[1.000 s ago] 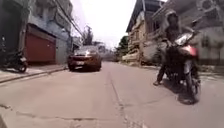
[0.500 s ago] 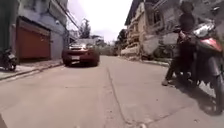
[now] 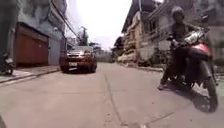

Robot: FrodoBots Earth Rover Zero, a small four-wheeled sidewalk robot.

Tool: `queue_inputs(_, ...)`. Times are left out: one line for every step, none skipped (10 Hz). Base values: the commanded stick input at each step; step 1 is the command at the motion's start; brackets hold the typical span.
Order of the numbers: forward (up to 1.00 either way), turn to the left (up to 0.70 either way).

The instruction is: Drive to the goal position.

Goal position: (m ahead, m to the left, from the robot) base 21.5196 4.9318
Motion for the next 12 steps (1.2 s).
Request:
queue_inputs(0.97,0.0)
queue_inputs(1.0,0.0)
queue_inputs(1.0,0.0)
queue_inputs(1.0,0.0)
queue_inputs(1.0,0.0)
queue_inputs(1.0,0.0)
queue_inputs(1.0,0.0)
queue_inputs(1.0,0.0)
queue_inputs(1.0,0.0)
queue_inputs(1.0,0.0)
queue_inputs(1.0,0.0)
queue_inputs(1.0,0.0)
